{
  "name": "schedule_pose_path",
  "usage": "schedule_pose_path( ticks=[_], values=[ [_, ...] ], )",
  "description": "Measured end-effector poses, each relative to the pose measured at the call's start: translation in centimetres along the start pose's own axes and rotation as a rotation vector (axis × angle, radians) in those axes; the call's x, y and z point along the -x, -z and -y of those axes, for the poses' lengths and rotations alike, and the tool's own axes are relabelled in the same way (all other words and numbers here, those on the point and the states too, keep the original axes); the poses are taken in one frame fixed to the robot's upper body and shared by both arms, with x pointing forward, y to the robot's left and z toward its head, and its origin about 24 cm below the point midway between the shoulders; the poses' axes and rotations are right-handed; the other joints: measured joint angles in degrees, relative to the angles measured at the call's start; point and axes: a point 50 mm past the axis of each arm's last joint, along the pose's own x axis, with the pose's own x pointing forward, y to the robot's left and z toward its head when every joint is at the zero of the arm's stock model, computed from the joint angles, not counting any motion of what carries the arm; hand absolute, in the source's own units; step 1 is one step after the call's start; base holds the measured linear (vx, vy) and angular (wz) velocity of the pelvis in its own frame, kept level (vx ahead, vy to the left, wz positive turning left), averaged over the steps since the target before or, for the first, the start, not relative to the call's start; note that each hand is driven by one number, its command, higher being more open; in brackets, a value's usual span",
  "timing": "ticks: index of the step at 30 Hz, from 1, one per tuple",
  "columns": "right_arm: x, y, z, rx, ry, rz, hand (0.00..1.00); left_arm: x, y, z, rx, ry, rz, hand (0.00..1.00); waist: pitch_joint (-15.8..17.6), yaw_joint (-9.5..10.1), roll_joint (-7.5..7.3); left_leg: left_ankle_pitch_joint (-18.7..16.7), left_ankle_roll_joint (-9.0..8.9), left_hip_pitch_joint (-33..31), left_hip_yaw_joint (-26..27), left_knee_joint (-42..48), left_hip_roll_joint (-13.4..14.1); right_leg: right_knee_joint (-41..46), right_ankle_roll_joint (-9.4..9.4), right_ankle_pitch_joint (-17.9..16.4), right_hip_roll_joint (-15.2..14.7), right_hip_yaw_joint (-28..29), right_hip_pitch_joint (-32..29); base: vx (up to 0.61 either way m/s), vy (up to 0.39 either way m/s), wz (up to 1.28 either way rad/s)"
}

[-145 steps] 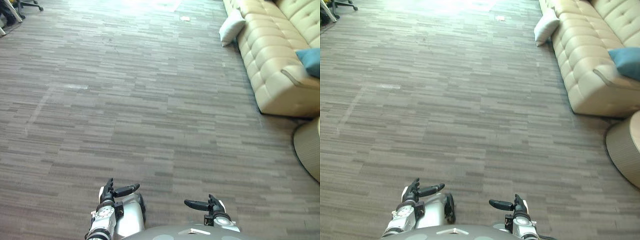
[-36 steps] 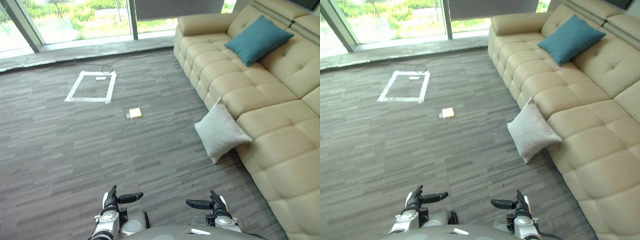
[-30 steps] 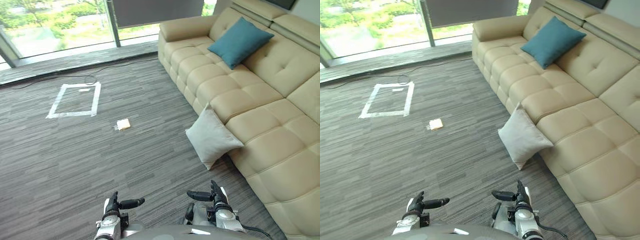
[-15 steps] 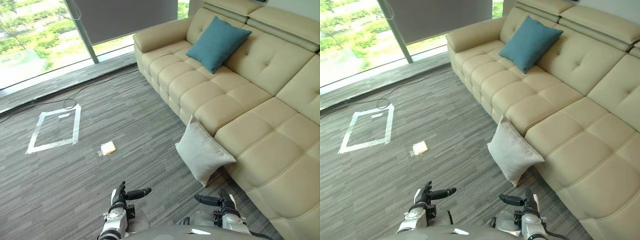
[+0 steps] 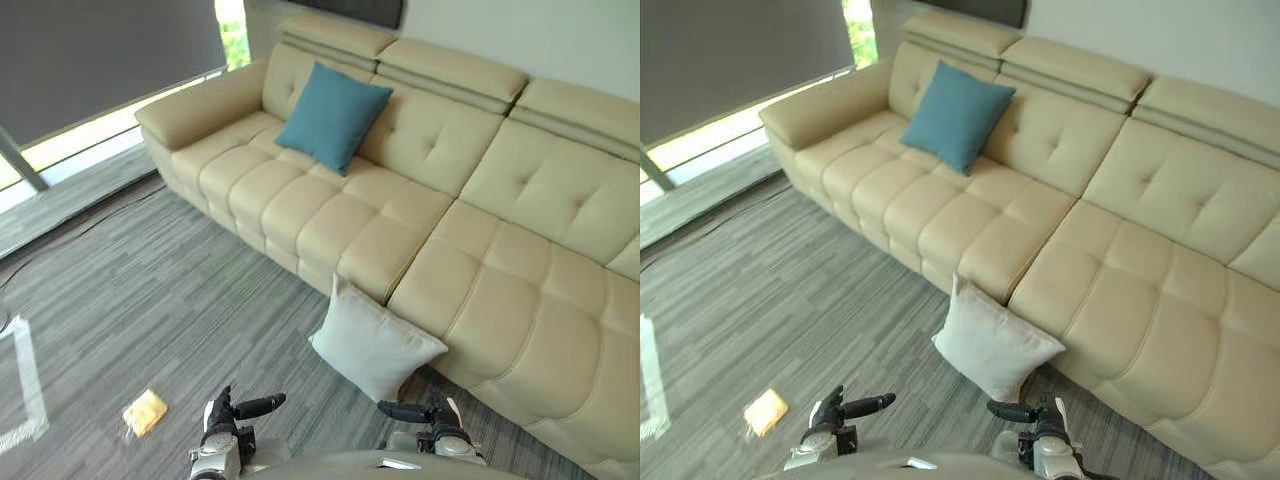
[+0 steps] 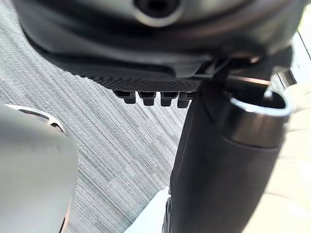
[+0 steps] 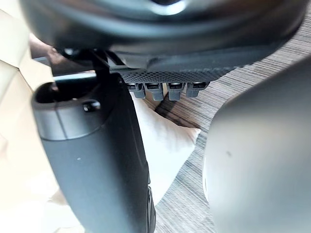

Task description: Pick up cushions and gather them together orderly.

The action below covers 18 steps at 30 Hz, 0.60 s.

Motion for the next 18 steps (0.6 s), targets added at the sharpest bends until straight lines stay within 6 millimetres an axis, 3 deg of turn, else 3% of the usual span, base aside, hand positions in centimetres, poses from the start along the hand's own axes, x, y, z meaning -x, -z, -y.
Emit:
schedule_pose_path(
  ticks=[1,2,3,5,7,10,11,12,13,14,15,18],
  values=[
    [-0.1,-0.3,-0.1,0.001,-0.002,0.004,1.0,0.0,0.2,-0.1,-0.004,0.001,-0.01,1.0,0.04,-0.15,-0.01,0.11,-0.2,0.67,0.87,-0.72,0.04,-4.74,-0.27,0.48,0.42,-1.7,-0.77,0.33,-0.179,-0.5],
    [-0.1,-0.2,-0.2,0.008,-0.006,-0.001,1.0,0.0,0.4,-0.3,-0.011,-0.001,-0.018,1.0,0.12,-0.25,-0.47,0.24,-0.51,1.37,1.61,-1.19,-0.39,-12.76,-1.44,4.19,1.23,-2.81,-0.87,0.29,-0.16,-0.6],
    [-0.3,-0.5,0.4,0.032,0.001,0.005,1.0,-0.1,0.2,0.3,-0.029,0.017,-0.023,1.0,0.85,-0.52,1.39,0.75,-1.56,2.86,1.76,-2.16,0.56,-14.22,-5.42,6.11,3.72,-3.1,0.52,0.27,-0.158,-0.61],
    [-0.6,-0.6,1.6,0.031,0.031,0.004,1.0,0.2,0.6,1.7,-0.031,0.056,-0.03,1.0,0.89,-0.57,3.67,1.97,-2.38,3.39,1.97,-3.58,1.92,-16.75,-5.77,6.2,6.55,-2.44,1.29,0.21,-0.145,-0.48],
    [-0.6,-0.6,1.8,0.026,0.041,0.003,1.0,0.2,0.5,2.1,-0.04,0.078,-0.026,1.0,0.85,-0.82,4.36,3.83,-2.92,4.13,1.73,-3.9,2.4,-17.55,-6.13,5.97,7.46,-2.43,2.11,0.22,-0.163,-0.22],
    [-0.5,-0.2,1.6,0.014,0.04,-0.01,1.0,0.1,-0.3,2.2,-0.045,0.081,0.004,1.0,1.71,-1.19,3.17,6.18,-4.89,3.52,0.65,2.72,3.58,-20.33,-6.25,5.47,7.93,-2.74,6.48,0.17,-0.178,0.02],
    [-0.4,-0.1,1.4,0.014,0.035,-0.013,1.0,0.0,-0.7,1.8,-0.039,0.071,0.02,1.0,2.21,-1.12,2.36,6.31,-5.26,0.41,0.14,12.01,5.47,-22.77,-6.31,5.06,8.65,-2.27,8.89,0.14,-0.175,0.0],
    [-0.4,0.0,1.3,0.013,0.033,-0.014,1.0,0.0,-0.7,1.8,-0.037,0.069,0.024,1.0,2.38,-1.04,2.09,5.73,-5.4,-0.66,-0.11,14.26,6.09,-23.29,-6.42,4.96,8.87,-2.04,9.3,0.06,-0.05,-0.26],
    [-0.4,0.0,1.2,0.012,0.029,-0.017,1.0,0.1,-0.8,1.7,-0.025,0.065,0.03,1.0,2.28,-0.4,2.34,0.73,-5.54,-3.72,-1.72,20.06,7.21,-23.75,-6.64,4.79,9.8,-0.37,9.9,0.06,0.063,-0.65],
    [-0.3,0.2,1.1,0.009,0.029,-0.021,1.0,0.1,-0.5,1.4,-0.004,0.051,0.024,1.0,2.31,-0.09,2.34,-2.41,-5.2,-5.96,-3.01,20.53,6.88,-23.7,-6.65,4.75,10.42,1.43,10.44,0.06,0.108,-0.83],
    [-0.3,0.4,1.1,0.008,0.031,-0.026,1.0,0.1,-0.5,1.2,0.002,0.046,0.024,1.0,2.36,0.01,2.19,-3.29,-4.9,-6.97,-4.34,19.44,6.19,-23.48,-6.49,4.65,10.47,2.53,10.74,0.04,0.123,-0.79],
    [-0.3,0.4,1.2,-0.012,0.043,-0.031,1.0,0.1,-1.0,1.2,0.008,0.044,0.047,1.0,2.52,0.63,1.89,-3.63,-4.02,-10.54,-10.52,13.84,3.59,-21.35,-5.27,3.71,10.32,7.58,10.57,0.03,0.16,-0.82]
  ],
)
